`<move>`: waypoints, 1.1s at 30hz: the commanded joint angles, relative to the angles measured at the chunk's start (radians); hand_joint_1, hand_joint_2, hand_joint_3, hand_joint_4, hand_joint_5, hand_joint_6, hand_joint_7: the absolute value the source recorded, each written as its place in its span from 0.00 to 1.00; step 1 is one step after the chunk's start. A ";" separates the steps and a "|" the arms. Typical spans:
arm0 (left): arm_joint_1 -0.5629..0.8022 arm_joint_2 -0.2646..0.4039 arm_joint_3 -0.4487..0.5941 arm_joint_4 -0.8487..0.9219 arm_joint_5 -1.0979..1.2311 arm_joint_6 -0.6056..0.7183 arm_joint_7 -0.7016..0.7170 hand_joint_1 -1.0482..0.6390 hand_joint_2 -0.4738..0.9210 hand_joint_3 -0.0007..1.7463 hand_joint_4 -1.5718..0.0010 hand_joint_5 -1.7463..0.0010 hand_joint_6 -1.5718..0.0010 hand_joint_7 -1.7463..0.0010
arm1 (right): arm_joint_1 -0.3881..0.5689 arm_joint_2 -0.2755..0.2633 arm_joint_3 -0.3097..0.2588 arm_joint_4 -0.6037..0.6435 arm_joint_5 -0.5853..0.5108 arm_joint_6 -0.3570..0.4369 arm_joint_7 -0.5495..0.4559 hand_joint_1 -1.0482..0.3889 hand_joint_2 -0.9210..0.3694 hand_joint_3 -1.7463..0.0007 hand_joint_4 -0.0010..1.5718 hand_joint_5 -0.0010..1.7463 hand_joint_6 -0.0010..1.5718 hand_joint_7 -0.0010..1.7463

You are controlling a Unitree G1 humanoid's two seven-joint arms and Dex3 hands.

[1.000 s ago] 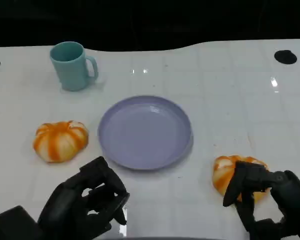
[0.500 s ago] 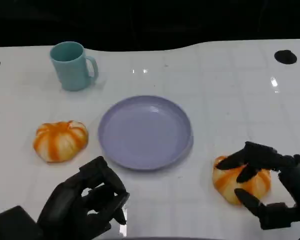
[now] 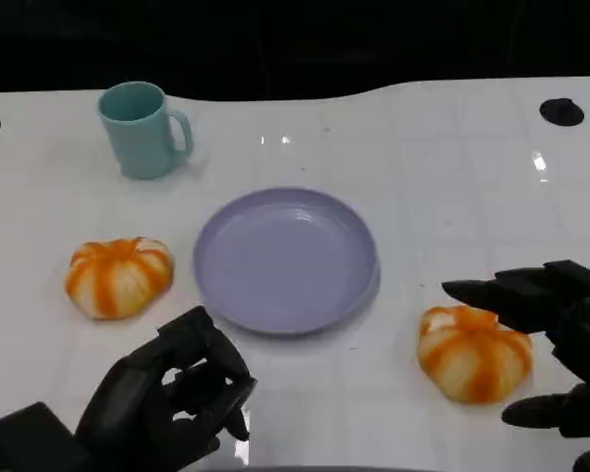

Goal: Grasp the bread from the table and place it into the plate.

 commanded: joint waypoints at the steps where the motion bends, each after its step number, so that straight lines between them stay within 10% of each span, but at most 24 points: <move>1: -0.007 0.009 -0.001 0.010 0.021 -0.010 0.007 0.34 1.00 0.26 0.56 0.00 0.71 0.03 | -0.021 -0.020 0.012 -0.034 -0.052 0.035 0.031 0.53 0.18 1.00 0.00 0.14 0.12 0.04; 33: 0.011 -0.015 -0.012 -0.018 0.022 0.003 0.017 0.31 1.00 0.24 0.56 0.00 0.70 0.03 | -0.328 0.038 0.275 0.506 -0.248 0.065 -0.030 0.53 0.07 0.98 0.10 0.17 0.29 0.01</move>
